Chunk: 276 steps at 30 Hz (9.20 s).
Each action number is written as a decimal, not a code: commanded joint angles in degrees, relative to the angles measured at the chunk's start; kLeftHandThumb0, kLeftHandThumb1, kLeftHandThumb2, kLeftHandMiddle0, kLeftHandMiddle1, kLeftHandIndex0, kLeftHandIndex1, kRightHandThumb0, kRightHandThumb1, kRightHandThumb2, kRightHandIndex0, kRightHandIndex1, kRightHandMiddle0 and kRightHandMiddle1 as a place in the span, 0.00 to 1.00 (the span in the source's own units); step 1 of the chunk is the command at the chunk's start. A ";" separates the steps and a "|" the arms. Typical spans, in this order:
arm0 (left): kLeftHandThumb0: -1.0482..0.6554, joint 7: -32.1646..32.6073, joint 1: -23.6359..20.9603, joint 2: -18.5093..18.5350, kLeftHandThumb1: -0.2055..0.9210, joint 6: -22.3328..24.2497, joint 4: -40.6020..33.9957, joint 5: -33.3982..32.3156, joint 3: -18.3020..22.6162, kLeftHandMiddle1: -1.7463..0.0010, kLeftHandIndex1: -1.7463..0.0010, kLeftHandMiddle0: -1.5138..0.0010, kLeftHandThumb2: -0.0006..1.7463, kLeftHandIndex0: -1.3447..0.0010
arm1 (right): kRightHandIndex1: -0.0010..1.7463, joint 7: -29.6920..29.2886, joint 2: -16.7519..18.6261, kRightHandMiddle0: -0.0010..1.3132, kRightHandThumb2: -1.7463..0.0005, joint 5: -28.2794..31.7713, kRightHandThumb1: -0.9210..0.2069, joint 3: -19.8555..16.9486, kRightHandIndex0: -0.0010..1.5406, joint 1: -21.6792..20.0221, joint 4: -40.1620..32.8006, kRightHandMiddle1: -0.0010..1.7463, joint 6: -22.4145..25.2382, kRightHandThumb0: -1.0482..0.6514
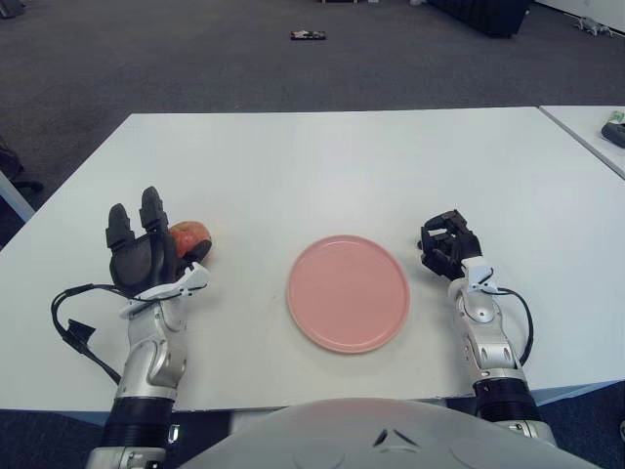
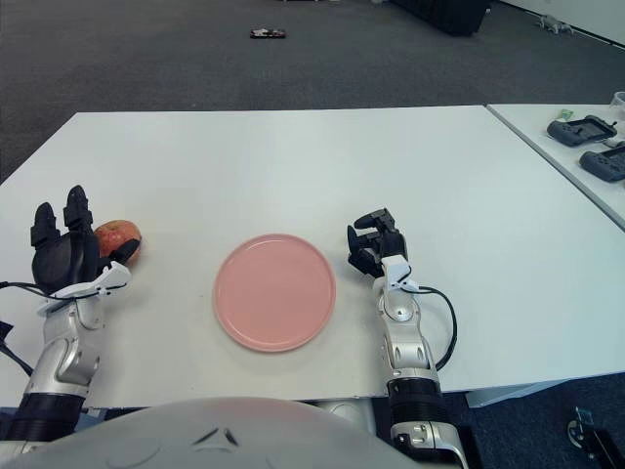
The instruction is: Put the apple into the plate.
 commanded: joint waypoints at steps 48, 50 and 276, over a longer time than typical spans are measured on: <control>0.00 2.91 -15.12 9.59 0.75 -17.61 18.69 -4.70 -10.15 1.00 1.00 1.00 0.34 1.00 | 0.79 0.52 -0.22 0.25 0.51 -0.58 0.21 0.18 0.32 2.83 -0.75 1.00 0.23 0.39; 0.00 3.20 -16.33 9.55 0.75 -18.02 19.91 -4.04 -11.16 1.00 1.00 1.00 0.35 1.00 | 0.80 0.35 -0.13 0.26 0.50 -0.75 0.22 0.27 0.32 2.78 -0.89 1.00 0.53 0.39; 0.61 -44.17 -15.87 1.86 0.09 -30.48 -9.89 -40.11 -17.93 0.08 0.00 0.36 1.00 0.48 | 0.80 1.35 -0.24 0.25 0.51 0.57 0.21 -2.28 0.33 2.91 -2.58 1.00 -0.93 0.39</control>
